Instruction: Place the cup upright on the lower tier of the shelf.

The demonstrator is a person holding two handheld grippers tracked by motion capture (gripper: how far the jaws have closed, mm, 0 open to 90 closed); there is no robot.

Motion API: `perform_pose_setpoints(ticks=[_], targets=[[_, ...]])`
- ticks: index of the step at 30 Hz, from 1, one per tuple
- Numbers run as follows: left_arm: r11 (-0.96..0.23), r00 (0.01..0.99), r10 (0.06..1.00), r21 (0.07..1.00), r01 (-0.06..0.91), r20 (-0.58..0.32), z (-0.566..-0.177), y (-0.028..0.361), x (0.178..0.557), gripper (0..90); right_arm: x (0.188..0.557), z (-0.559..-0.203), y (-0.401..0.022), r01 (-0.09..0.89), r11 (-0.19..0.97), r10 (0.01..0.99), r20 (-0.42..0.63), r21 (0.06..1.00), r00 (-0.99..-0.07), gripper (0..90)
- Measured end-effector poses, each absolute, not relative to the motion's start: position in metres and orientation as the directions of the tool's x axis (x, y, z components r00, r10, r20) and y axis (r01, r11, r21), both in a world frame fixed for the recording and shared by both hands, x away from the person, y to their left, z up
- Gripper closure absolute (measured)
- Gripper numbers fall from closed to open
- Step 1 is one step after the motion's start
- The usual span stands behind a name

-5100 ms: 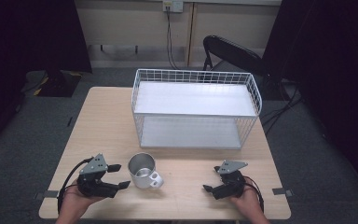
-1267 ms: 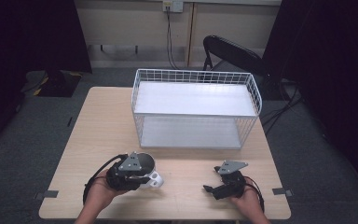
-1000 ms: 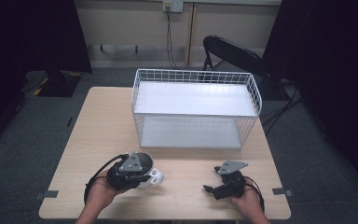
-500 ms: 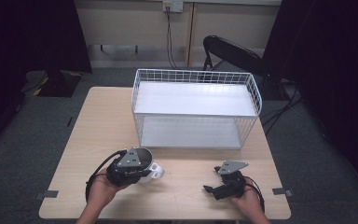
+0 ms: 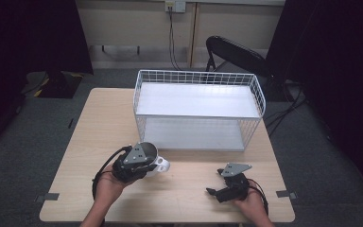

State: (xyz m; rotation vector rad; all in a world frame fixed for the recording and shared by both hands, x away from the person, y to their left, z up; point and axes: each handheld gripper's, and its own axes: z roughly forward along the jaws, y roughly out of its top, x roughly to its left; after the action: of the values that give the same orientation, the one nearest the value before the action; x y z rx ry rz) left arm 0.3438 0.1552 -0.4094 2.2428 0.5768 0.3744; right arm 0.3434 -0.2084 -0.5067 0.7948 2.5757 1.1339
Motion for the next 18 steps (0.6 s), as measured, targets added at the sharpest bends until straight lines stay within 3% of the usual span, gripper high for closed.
perform_pose_setpoints(ticks=[18], targets=[[-0.608, 0.833, 0.538, 0.744, 0.278, 0.129, -0.402, 0.141, 0.361, 82.4, 0.343, -0.507, -0.209, 0.388, 0.557, 0.556, 0.018, 0.734, -0.831, 13.0]])
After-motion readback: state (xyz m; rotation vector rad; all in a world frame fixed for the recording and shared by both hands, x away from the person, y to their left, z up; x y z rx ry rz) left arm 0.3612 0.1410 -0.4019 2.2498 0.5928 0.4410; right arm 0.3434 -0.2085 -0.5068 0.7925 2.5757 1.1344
